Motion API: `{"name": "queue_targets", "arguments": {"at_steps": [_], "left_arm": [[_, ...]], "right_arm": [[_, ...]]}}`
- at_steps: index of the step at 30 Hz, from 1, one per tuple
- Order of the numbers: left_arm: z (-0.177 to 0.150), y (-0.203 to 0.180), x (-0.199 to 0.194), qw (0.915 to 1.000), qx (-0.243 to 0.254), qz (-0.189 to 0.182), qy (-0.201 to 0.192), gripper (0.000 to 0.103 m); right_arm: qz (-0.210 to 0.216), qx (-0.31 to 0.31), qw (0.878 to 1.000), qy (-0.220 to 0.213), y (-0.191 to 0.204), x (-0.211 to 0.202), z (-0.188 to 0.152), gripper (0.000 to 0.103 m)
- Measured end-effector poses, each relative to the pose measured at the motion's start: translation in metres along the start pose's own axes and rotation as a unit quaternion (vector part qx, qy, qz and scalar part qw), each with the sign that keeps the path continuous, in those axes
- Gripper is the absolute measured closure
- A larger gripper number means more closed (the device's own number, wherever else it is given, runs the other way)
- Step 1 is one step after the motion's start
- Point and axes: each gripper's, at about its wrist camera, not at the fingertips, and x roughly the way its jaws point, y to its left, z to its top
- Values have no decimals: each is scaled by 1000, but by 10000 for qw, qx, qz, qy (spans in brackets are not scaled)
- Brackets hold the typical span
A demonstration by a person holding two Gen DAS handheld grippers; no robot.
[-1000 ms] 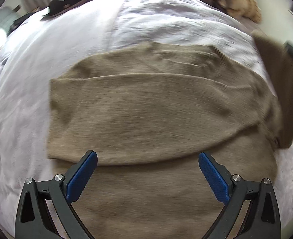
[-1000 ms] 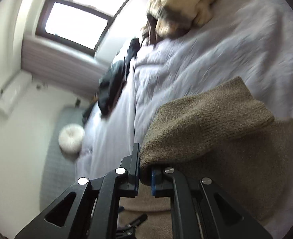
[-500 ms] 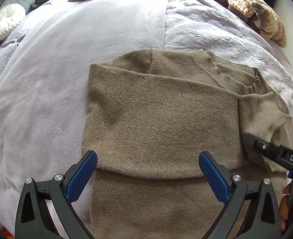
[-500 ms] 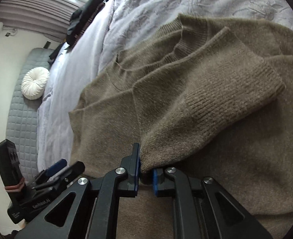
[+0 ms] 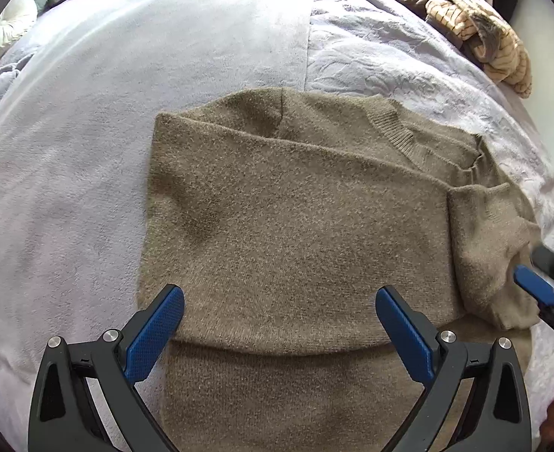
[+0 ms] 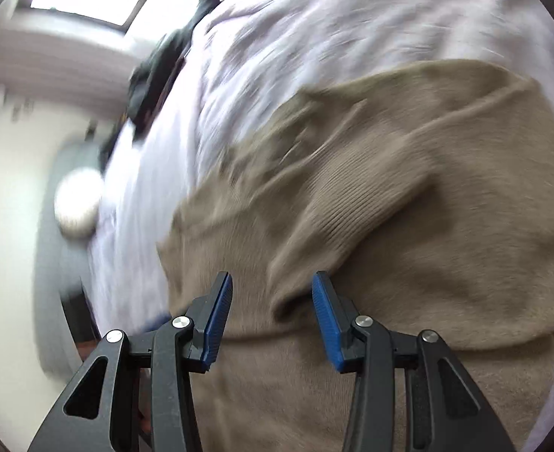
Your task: Fold small clothes
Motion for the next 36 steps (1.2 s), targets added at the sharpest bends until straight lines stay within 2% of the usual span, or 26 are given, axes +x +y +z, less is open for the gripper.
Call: {"name": "queue_targets", "arguments": {"at_steps": [3, 4, 5, 7, 9, 11, 13, 15, 16, 17, 19, 22, 23, 24, 25, 26, 29, 32, 34, 36], "left_arm": [[1, 5, 0, 9993, -80, -358, -11, 1], [1, 7, -1, 9986, -112, -511, -10, 1], [1, 9, -2, 9975, -148, -696, 6, 1], [4, 14, -3, 9939, -226, -1079, 80, 1], [7, 16, -1, 9884, -350, -1466, 169, 1], [10, 21, 2, 9817, -550, -1806, 265, 1], [11, 23, 0, 9812, -607, -1817, 249, 1], [12, 23, -3, 9830, -585, -1731, 191, 1], [12, 23, -4, 9838, -543, -1703, 165, 1], [12, 20, -5, 9850, -467, -1654, 137, 1], [13, 15, -4, 9870, -302, -1577, 118, 1], [12, 13, 4, 9853, -355, -1657, 198, 1], [13, 13, 6, 9836, -455, -1731, 232, 1], [12, 14, 6, 9827, -506, -1768, 225, 1], [12, 15, 6, 9814, -563, -1826, 209, 1], [13, 17, 5, 9788, -625, -1940, 207, 1], [14, 24, 3, 9739, -751, -2130, 206, 1], [15, 32, 1, 9698, -880, -2269, 177, 1], [16, 38, 1, 9650, -1008, -2415, 187, 1], [17, 40, 2, 9614, -1077, -2521, 217, 1]], "right_arm": [[280, 1046, 9939, -214, -31, 5, 10, 56], [457, 1336, 9896, -267, -39, 10, 13, 69], [613, 1493, 9865, -290, -42, 16, 15, 98], [820, 1386, 9866, -273, -34, 23, 19, 100], [1102, 907, 9896, -166, -9, 32, 21, 100], [1101, 497, 9927, 54, 14, 39, 18, 100], [960, 260, 9949, 146, 28, 40, 13, 100], [680, 396, 9969, 4, 24, 32, 6, 99], [590, 510, 9969, -98, 20, 28, 3, 91], [457, 666, 9964, -240, 11, 21, 0, 69], [218, 962, 9938, -508, -12, 5, -7, 42], [263, 1403, 9888, -445, -35, 10, -6, 43], [281, 1559, 9864, -429, -42, 13, -6, 49], [351, 1696, 9839, -432, -48, 17, -5, 60], [500, 1823, 9809, -449, -51, 22, -4, 92], [580, 1824, 9803, -497, -56, 17, -1, 96], [746, 1189, 9886, -535, -26, 22, 2, 96], [696, 31, 9975, -153, 27, 37, 3, 96], [517, -733, 9959, 146, 61, 51, -1, 96], [363, -1345, 9887, 550, 84, 69, -11, 92]]}}
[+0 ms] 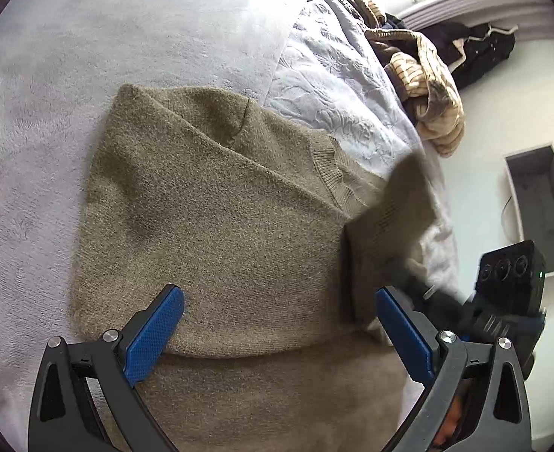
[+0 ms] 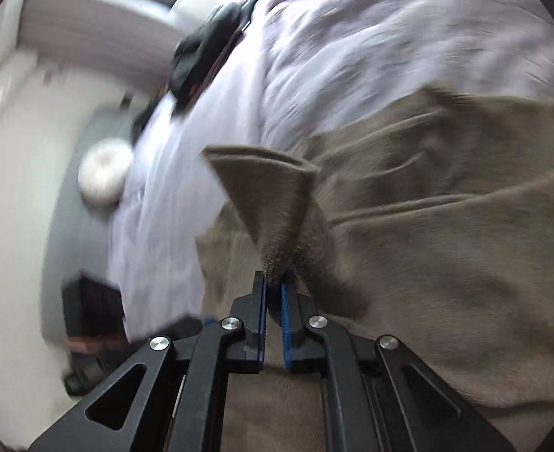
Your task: Fold small clothes
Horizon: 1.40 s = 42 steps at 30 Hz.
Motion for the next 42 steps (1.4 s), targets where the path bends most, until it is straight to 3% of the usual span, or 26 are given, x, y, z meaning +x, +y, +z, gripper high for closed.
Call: {"name": "queue_targets", "arguments": {"at_steps": [3, 5, 7, 12, 16, 23, 27, 28, 29, 30, 32, 36, 37, 38, 40, 42], "left_arm": [[0, 2, 4, 9999, -34, -62, 110, 1], [0, -1, 7, 9998, -7, -89, 175, 1], [-1, -5, 10, 9997, 46, -119, 217, 1], [-2, -18, 20, 9991, 159, -127, 377, 1], [-3, -21, 28, 9990, 90, -65, 428, 1], [-4, -11, 29, 9990, -305, -103, 326, 1], [-4, -9, 30, 9982, -560, -120, 190, 2], [-2, -14, 31, 9984, -546, -23, 125, 5], [0, -18, 31, 9988, -494, 44, 53, 26], [3, -23, 33, 9991, -417, 110, 24, 61], [8, -32, 39, 9994, -271, 185, 112, 95], [10, -46, 24, 9997, 101, 185, -158, 95], [10, -49, 17, 9995, 187, 147, -229, 95], [10, -51, 12, 9992, 259, 137, -273, 95], [9, -53, 4, 9987, 388, 158, -303, 95], [7, -51, 2, 9981, 515, 224, -261, 95]], "right_arm": [[-445, -556, 9946, 749, 22, 30, -16, 83], [-558, -611, 9924, 907, 23, 34, -27, 55], [-488, -461, 9938, 890, 15, 25, -37, 46], [-221, 403, 9965, 700, -21, -11, -54, 46], [-111, 1239, 9917, 317, -60, -48, -71, 46], [84, 2812, 9580, -558, -133, -97, -106, 45], [245, 3108, 9467, -804, -150, -106, -114, 45], [300, 3151, 9448, -850, -154, -106, -114, 45], [332, 3196, 9428, -884, -158, -107, -114, 45], [353, 3246, 9406, -929, -162, -111, -116, 45], [408, 3382, 9334, -1126, -172, -118, -118, 45], [444, 3828, 9081, -1636, -191, -127, -114, 45], [469, 3937, 9008, -1771, -196, -130, -113, 57], [475, 3981, 8969, -1868, -202, -134, -111, 100], [390, 3754, 9063, -1900, -201, -145, -101, 97], [245, 3161, 9299, -1865, -188, -156, -86, 97]]}}
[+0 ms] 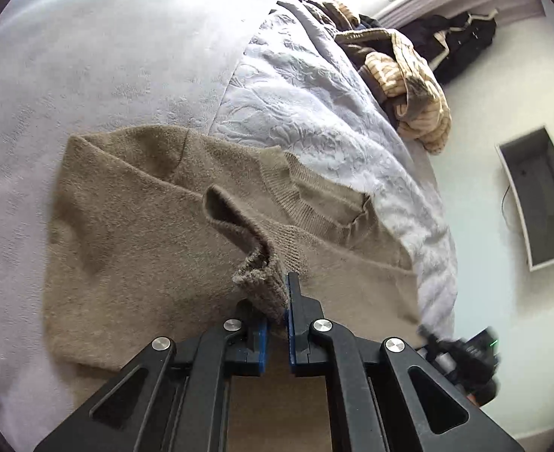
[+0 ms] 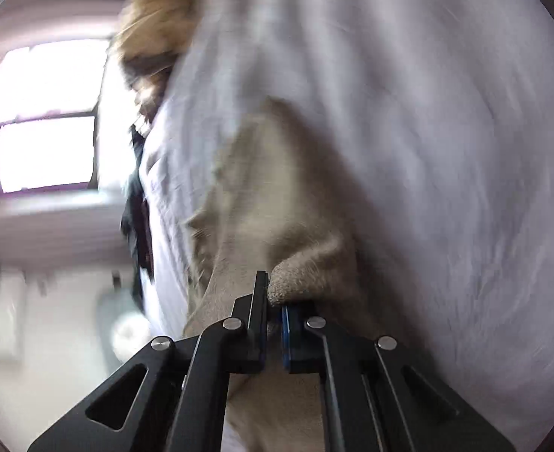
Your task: Fold small clothes
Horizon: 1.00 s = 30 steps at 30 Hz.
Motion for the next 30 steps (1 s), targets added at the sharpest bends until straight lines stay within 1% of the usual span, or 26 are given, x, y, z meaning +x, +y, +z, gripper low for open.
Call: {"name": "queue_targets", "arguments": {"at_steps": [1, 3, 4, 5, 6, 7, 8, 9, 10, 11, 13, 14, 15, 17, 18, 19, 20, 21, 22, 24, 25, 27, 29, 30], "left_arm": [[-3, 3, 2, 10000, 48, 59, 54, 95], [-11, 13, 15, 9995, 54, 178, 255, 95], [-16, 17, 23, 9989, 51, 293, 376, 95], [-21, 21, 32, 9978, 48, 426, 504, 95], [-24, 24, 37, 9974, 43, 458, 559, 95], [-27, 25, 38, 9974, 37, 454, 551, 95], [-28, 26, 38, 9978, 19, 426, 515, 95], [-27, 26, 37, 9979, 3, 408, 500, 95], [-26, 26, 37, 9979, -8, 408, 496, 95], [-26, 27, 37, 9979, -11, 417, 501, 95], [-26, 26, 38, 9977, 1, 449, 513, 95], [-25, 25, 37, 9976, 13, 467, 518, 95], [-26, 24, 36, 9974, 30, 487, 521, 95], [-25, 21, 34, 9972, 78, 534, 513, 95], [-24, 18, 35, 9972, 90, 546, 503, 95], [-23, 15, 34, 9972, 112, 560, 486, 95], [-22, 12, 32, 9971, 163, 585, 452, 95], [-21, 9, 32, 9972, 196, 586, 432, 95], [-22, 7, 30, 9972, 251, 585, 401, 95], [-25, 5, 30, 9966, 366, 628, 386, 95], [-27, 5, 32, 9959, 419, 687, 401, 94], [-33, 7, 39, 9946, 446, 808, 483, 94], [-38, 9, 39, 9939, 474, 869, 486, 94], [-40, 10, 36, 9936, 495, 887, 491, 94]], "right_arm": [[-145, -391, 9991, 75, 9, -3, 2, 97], [-570, -869, 9943, 256, 14, -1, 4, 97], [-883, -1007, 9899, 467, 11, 5, 4, 96], [-1195, -1008, 9847, 765, 4, 12, 5, 92], [-1411, -977, 9798, 1023, -2, 17, 3, 91], [-1423, -1035, 9771, 1199, -3, 15, 2, 89], [-1441, -1182, 9747, 1232, 1, 10, 1, 79], [-1451, -1372, 9725, 1201, 7, 2, 1, 71], [-1353, -1560, 9727, 1054, 15, -9, 2, 55], [-1257, -1643, 9742, 903, 20, -18, 4, 48], [-1150, -1579, 9784, 678, 18, -29, 15, 48], [-1198, -1431, 9802, 658, 15, -26, 22, 48], [-1223, -1212, 9829, 651, 9, -20, 32, 48], [-1136, -991, 9861, 700, -1, -7, 42, 49], [-1069, -892, 9871, 795, -6, 1, 46, 54], [-986, -820, 9867, 999, -9, 10, 47, 90], [-1021, -880, 9840, 1165, -8, 17, 47, 93], [-1232, -1157, 9787, 1167, 0, 21, 44, 93], [-1424, -1658, 9699, 1078, 17, 18, 41, 94], [-1548, -2212, 9580, 964, 37, 9, 39, 94], [-1652, -2422, 9508, 1005, 41, 7, 38, 94], [-1955, -2534, 9400, 1177, 35, 13, 42, 94], [-2198, -2539, 9334, 1263, 26, 24, 43, 94], [-2258, -2513, 9328, 1256, 21, 29, 43, 94]]}}
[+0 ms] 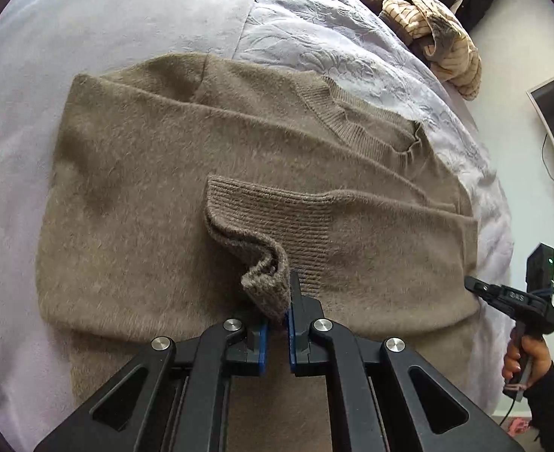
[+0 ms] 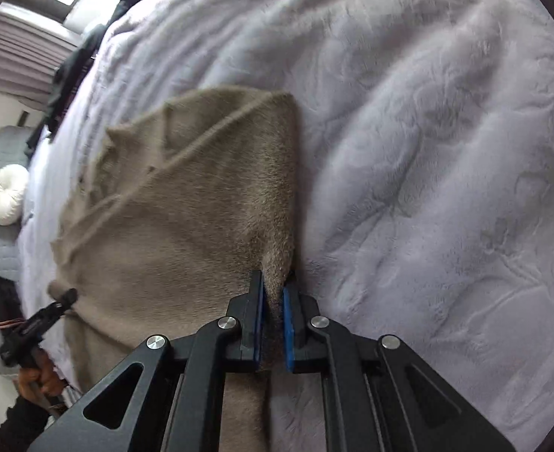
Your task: Fold small clothes
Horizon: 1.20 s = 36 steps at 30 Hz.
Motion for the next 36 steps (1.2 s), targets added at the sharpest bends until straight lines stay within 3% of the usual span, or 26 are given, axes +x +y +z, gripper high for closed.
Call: {"name": "queue_targets", "arguments": {"at_steps": [3, 5, 10, 14, 18, 22, 25, 33, 36], "left_arm": [[-6, 4, -12, 9997, 136, 224, -28, 94], [-9, 9, -20, 9988, 203, 452, -29, 89], [-2, 18, -41, 9953, 178, 937, -149, 89], [9, 14, -57, 9961, 210, 761, -382, 89], [14, -5, -43, 9950, 548, 784, -284, 89], [13, -14, -5, 9907, 717, 1154, 82, 89], [10, -14, 3, 9890, 814, 1232, 59, 89], [6, -17, -1, 9873, 882, 1316, 127, 89], [5, -16, -1, 9873, 825, 1350, 117, 89]], "right_arm": [[17, 213, 9997, -105, -6, 3, -2, 93], [101, 358, 9992, -132, -12, -2, -6, 89], [-21, 598, 9975, -367, -23, -33, -21, 86], [326, 631, 9962, -497, -8, -48, -29, 86], [616, 482, 9962, -374, 11, -44, -40, 86], [136, 59, 9998, -99, 38, -20, -44, 86], [-234, -150, 9996, 78, 36, -2, -45, 92], [-77, -19, 9999, 89, 29, -12, -57, 88], [126, 368, 9992, 96, 20, -20, -67, 88]]}}
